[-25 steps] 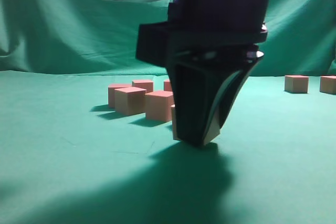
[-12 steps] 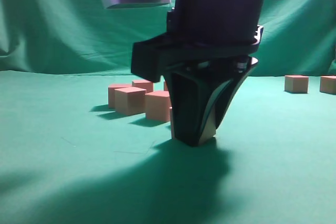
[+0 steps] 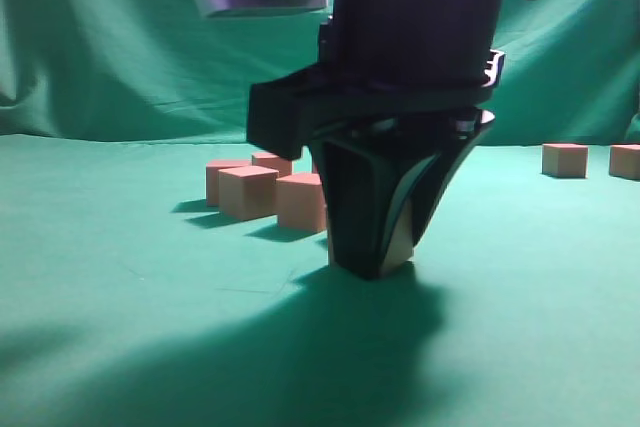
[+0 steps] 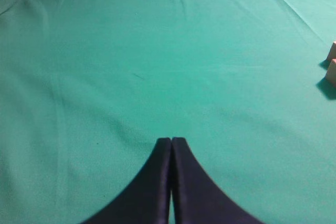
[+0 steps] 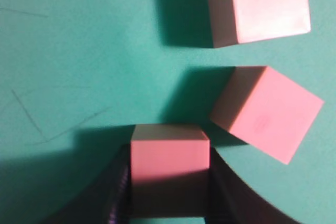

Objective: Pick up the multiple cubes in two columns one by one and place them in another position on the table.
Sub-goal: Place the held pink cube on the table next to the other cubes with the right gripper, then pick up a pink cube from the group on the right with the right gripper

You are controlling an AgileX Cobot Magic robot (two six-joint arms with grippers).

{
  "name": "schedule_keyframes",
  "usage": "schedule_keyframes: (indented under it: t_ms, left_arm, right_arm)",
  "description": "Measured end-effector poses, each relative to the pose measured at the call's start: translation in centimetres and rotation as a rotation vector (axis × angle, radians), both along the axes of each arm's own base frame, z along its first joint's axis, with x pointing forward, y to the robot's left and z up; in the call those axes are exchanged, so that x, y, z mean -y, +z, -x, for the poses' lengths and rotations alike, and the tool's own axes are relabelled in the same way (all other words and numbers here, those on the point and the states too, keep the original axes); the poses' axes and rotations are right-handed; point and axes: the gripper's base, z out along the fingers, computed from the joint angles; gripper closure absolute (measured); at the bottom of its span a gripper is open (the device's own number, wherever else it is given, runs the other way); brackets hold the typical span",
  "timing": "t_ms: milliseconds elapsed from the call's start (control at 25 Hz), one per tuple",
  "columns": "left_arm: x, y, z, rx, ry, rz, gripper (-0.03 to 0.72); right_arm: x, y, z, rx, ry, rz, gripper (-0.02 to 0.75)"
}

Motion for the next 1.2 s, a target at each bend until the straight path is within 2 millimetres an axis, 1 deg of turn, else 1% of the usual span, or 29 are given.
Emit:
schedule_keyframes:
  t_ms: [40, 80, 120, 200, 240, 360, 440, 480, 520, 640, 720, 760, 840, 880, 920, 960, 1040, 1120, 1200]
  left_arm:
    - [0.0, 0.0, 0.0, 0.000, 0.000, 0.000, 0.688]
    - [0.0, 0.0, 0.0, 0.000, 0.000, 0.000, 0.688]
    - [0.0, 0.0, 0.0, 0.000, 0.000, 0.000, 0.688]
    - [0.0, 0.0, 0.0, 0.000, 0.000, 0.000, 0.688]
    - [0.0, 0.0, 0.0, 0.000, 0.000, 0.000, 0.688]
    - [0.0, 0.0, 0.0, 0.000, 0.000, 0.000, 0.688]
    - [0.0, 0.0, 0.0, 0.000, 0.000, 0.000, 0.688]
    - [0.0, 0.0, 0.0, 0.000, 0.000, 0.000, 0.688]
    - [0.0, 0.0, 0.0, 0.000, 0.000, 0.000, 0.688]
    - [0.0, 0.0, 0.0, 0.000, 0.000, 0.000, 0.688]
    - [0.0, 0.0, 0.0, 0.000, 0.000, 0.000, 0.688]
    - [0.0, 0.0, 0.0, 0.000, 0.000, 0.000, 0.688]
    - [0.0, 0.0, 0.0, 0.000, 0.000, 0.000, 0.688]
    - [0.0, 0.0, 0.0, 0.000, 0.000, 0.000, 0.688]
    - [0.0, 0.0, 0.0, 0.000, 0.000, 0.000, 0.688]
    - [0.0, 0.0, 0.0, 0.000, 0.000, 0.000, 0.688]
    - [0.0, 0.0, 0.0, 0.000, 0.000, 0.000, 0.688]
    - [0.0, 0.0, 0.0, 0.000, 0.000, 0.000, 0.688]
    - [0.0, 0.0, 0.0, 0.000, 0.000, 0.000, 0.688]
  right_arm:
    - [0.0, 0.0, 0.0, -0.001, -0.003, 0.001, 0.475]
    - [0.0, 0.0, 0.0, -0.001, -0.006, 0.000, 0.415]
    - [0.0, 0.0, 0.0, -0.002, -0.007, 0.001, 0.380]
    - [0.0, 0.0, 0.0, -0.006, -0.014, -0.001, 0.285]
    - [0.0, 0.0, 0.1, -0.008, -0.018, -0.004, 0.218]
    - [-0.1, 0.2, 0.0, -0.017, -0.041, -0.012, 0.092]
    - [0.1, 0.6, 0.1, -0.035, -0.058, 0.009, 0.096]
    - [0.3, 0.9, 0.2, -0.041, -0.066, 0.023, 0.055]
    - [0.4, 1.6, 0.2, -0.042, -0.072, 0.033, 0.065]
    - [0.7, 5.0, 0.2, 0.005, -0.079, 0.014, 0.065]
    - [1.2, 7.7, 0.2, 0.053, -0.082, 0.004, 0.065]
    - [1.5, 9.0, 0.2, 0.078, -0.084, 0.009, 0.117]
    - [2.7, 11.6, 0.3, 0.145, -0.096, 0.040, 0.117]
    - [3.7, 12.9, 0.2, 0.191, -0.122, 0.074, 0.117]
    - [4.8, 14.0, 0.0, 0.232, -0.171, 0.113, 0.163]
    - [6.2, 15.1, -0.5, 0.291, -0.227, 0.155, 0.167]
    - [9.2, 17.5, -1.6, 0.406, -0.367, 0.171, 0.163]
    - [12.2, 19.3, -2.4, 0.460, -0.517, 0.150, 0.163]
    - [14.6, 20.0, -2.8, 0.459, -0.638, 0.126, 0.163]
